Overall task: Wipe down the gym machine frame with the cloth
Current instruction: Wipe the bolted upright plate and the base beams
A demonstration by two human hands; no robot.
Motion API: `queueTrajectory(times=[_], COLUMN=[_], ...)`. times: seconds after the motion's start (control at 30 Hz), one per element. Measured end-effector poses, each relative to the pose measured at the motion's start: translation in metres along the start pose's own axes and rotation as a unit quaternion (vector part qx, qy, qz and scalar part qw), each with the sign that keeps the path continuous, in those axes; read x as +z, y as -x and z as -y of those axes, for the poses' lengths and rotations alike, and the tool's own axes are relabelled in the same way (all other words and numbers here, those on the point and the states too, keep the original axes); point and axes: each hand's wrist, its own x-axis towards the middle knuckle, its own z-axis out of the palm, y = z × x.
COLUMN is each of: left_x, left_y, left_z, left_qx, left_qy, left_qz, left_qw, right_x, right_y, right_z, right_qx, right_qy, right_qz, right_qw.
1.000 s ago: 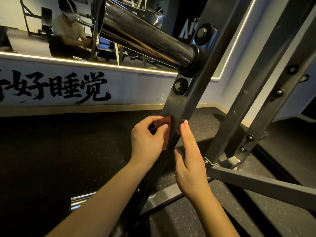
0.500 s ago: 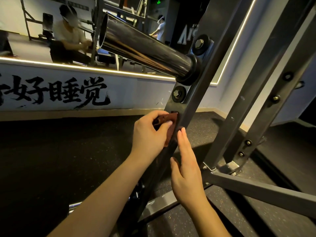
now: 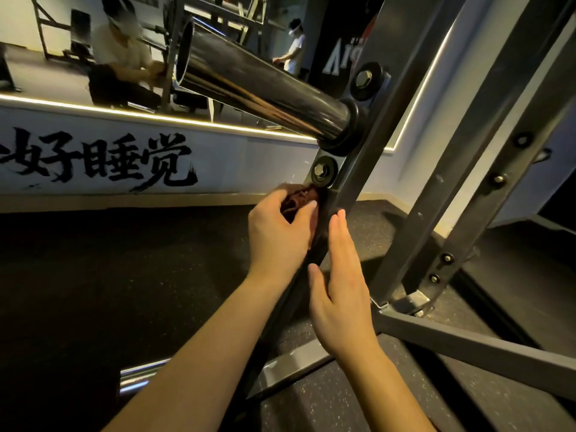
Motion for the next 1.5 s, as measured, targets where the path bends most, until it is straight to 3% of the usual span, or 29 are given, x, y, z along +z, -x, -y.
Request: queueTrajectory(times=[0.13,0.4,0.5,0.6,0.67,0.77,0.83,1.07,1.2,1.33,1.5], left_x=[0.002,-0.012,-0.032,-0.063,-0.084,-0.117,-0.138,-0.228,-0.284,-0.325,-0.349], left_y=[-0.003,0.001,0.002,-0.002,-0.004,-0.013,-0.021,-0.045,-0.063,-0.096,-0.160], left_z=[0.007,0.024,0.042,0.057,0.048,0.007,-0.024,-0.148,-0.239,-0.315,-0.355], left_qx=[-0.015,-0.089,-0.121,-0.247,-0.300,-0.321,-0.338,-0.455,-0.467,-0.426,-0.371], left_qy=[0.027,0.046,-0.036,-0.150,-0.149,-0.106,-0.101,-0.102,-0.065,-0.059,-0.092], left_qz=[-0.020,0.014,0.095,0.229,0.269,0.238,0.237,0.262,0.255,0.259,0.240], left_qw=[0.999,0.995,0.987,0.929,0.903,0.910,0.905,0.845,0.844,0.865,0.892], right_x=[-0.003,-0.004,-0.004,-0.007,-0.011,-0.019,-0.022,-0.047,-0.067,-0.090,-0.106], right_y=[0.001,0.000,-0.001,-0.003,-0.005,-0.008,-0.006,-0.024,-0.049,-0.094,-0.164], right_z=[-0.002,0.015,0.028,0.044,0.056,0.081,0.100,0.208,0.288,0.362,0.421], right_qx=[0.004,0.055,0.102,0.160,0.223,0.334,0.364,0.386,0.375,0.324,0.275], right_qy=[0.009,0.013,-0.006,-0.012,-0.023,-0.050,-0.048,-0.169,-0.239,-0.281,-0.261], right_qz=[0.012,0.013,0.019,0.031,0.040,0.055,0.080,0.239,0.292,0.295,0.268], right_qw=[1.000,0.998,0.995,0.987,0.974,0.940,0.927,0.875,0.847,0.854,0.885])
